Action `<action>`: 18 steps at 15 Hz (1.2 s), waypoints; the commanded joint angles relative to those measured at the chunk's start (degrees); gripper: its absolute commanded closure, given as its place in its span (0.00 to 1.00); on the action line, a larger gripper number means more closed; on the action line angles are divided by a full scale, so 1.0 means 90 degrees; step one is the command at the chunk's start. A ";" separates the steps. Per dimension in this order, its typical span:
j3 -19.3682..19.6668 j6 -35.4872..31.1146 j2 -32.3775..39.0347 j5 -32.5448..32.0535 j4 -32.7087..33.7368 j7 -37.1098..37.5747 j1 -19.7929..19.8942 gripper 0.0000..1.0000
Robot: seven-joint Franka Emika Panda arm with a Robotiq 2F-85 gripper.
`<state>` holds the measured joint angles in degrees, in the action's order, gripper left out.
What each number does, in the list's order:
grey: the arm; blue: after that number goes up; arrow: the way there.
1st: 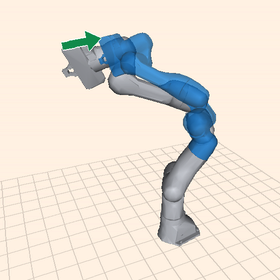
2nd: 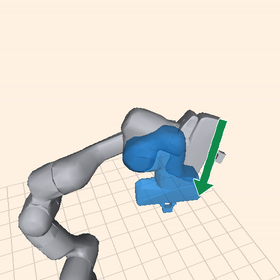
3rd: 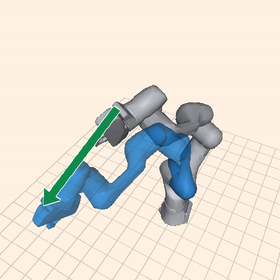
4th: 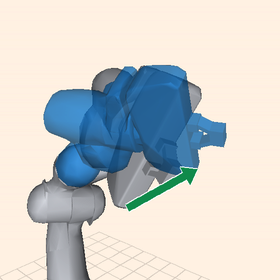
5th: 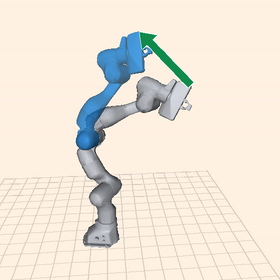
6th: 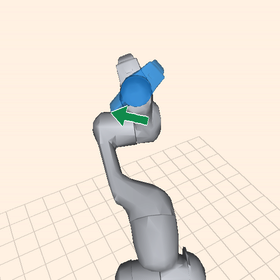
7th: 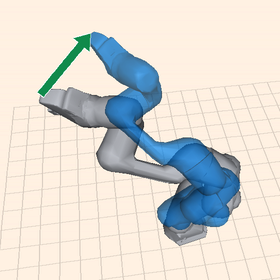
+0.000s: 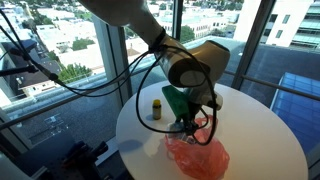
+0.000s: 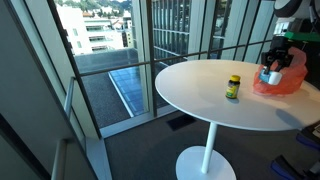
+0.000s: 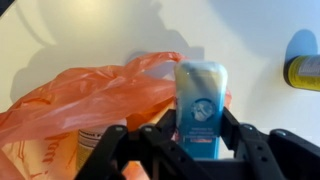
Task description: Move the blue and white item to the table
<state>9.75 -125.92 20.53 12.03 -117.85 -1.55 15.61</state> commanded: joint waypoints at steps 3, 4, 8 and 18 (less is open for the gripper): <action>-0.0051 -0.0466 -0.0383 -0.0440 -0.0584 0.0017 -0.0431 0.78; -0.0061 -0.0582 -0.0439 -0.0551 -0.0683 0.0036 -0.0520 0.78; -0.0116 -0.0965 -0.0661 -0.0972 -0.1040 0.0079 -0.0803 0.78; -0.0258 -0.0931 -0.0609 -0.1173 -0.1096 0.0048 -0.0963 0.53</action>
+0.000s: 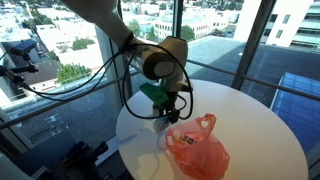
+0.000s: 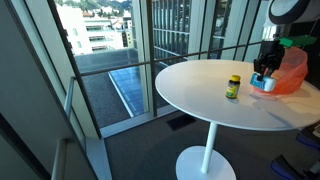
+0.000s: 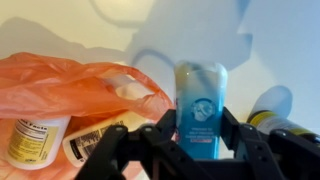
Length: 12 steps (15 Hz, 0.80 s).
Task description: Move the blue and white item to the table
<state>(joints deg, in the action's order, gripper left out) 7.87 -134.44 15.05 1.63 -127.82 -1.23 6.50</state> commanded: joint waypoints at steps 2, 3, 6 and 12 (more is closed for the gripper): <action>-0.0032 0.0016 -0.0030 -0.0024 -0.0002 0.0013 0.0056 0.53; -0.0025 0.0009 0.0002 -0.0041 0.0013 0.0001 0.0060 0.78; -0.0079 -0.0086 0.0170 -0.0047 0.0048 -0.0068 0.0040 0.78; -0.0231 -0.0318 0.0597 -0.0117 0.0121 -0.0091 -0.0030 0.78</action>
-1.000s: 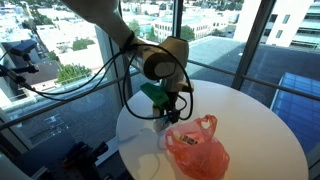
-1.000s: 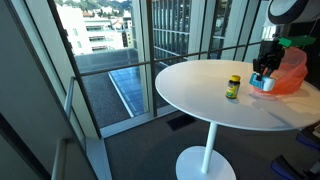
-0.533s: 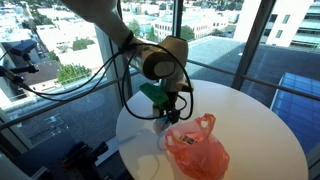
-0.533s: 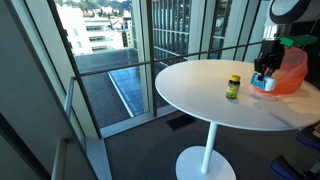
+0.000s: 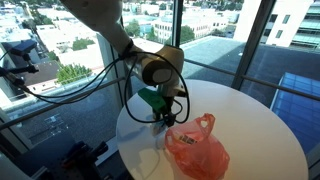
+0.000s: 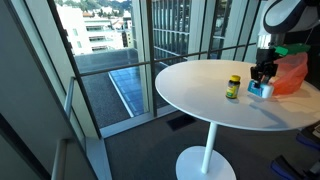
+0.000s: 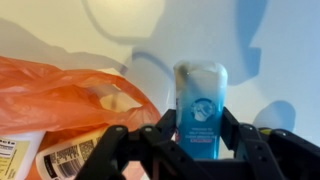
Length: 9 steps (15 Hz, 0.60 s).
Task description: Move the blue and white item to the table
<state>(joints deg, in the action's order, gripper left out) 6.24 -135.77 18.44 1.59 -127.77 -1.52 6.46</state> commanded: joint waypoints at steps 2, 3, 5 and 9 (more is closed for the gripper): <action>-0.0044 -0.0318 0.0331 -0.0214 0.0114 0.0004 -0.0068 0.78; -0.0024 -0.0392 0.0376 -0.0295 0.0111 0.0034 -0.0097 0.78; -0.0028 -0.0505 0.0394 -0.0371 0.0084 0.0016 -0.0105 0.28; -0.0132 -0.0393 0.0150 -0.0210 -0.0007 -0.0191 -0.0017 0.11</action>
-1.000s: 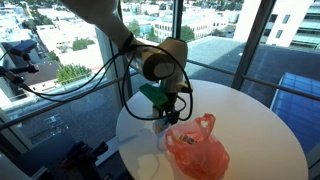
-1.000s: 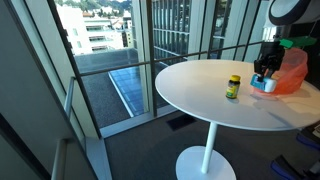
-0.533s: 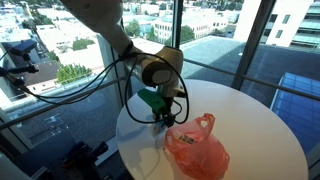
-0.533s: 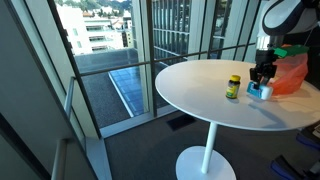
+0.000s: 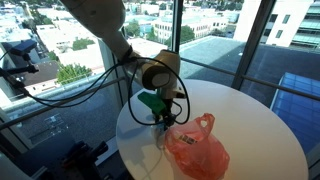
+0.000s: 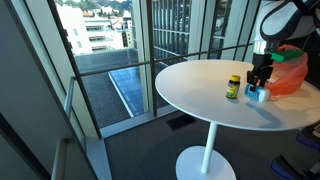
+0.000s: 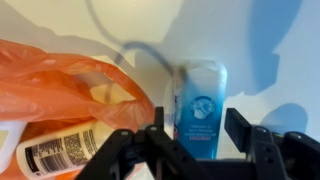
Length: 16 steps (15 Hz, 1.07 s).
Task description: Move the blue and white item to the table
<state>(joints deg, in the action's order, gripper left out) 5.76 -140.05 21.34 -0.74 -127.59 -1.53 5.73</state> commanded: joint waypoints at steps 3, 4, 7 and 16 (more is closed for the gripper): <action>-0.0147 0.0268 -0.0378 0.0238 -0.0071 -0.0385 0.0157 0.00; -0.0147 0.0372 -0.0470 0.0298 -0.0084 -0.0430 0.0186 0.00; -0.0043 0.0704 -0.0746 0.0320 -0.0095 -0.0331 0.0205 0.00; 0.0276 0.2081 -0.1709 0.0494 -0.0067 -0.0141 0.0459 0.00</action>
<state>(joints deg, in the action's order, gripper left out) 7.64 -124.79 9.90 2.71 -127.61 -3.40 9.45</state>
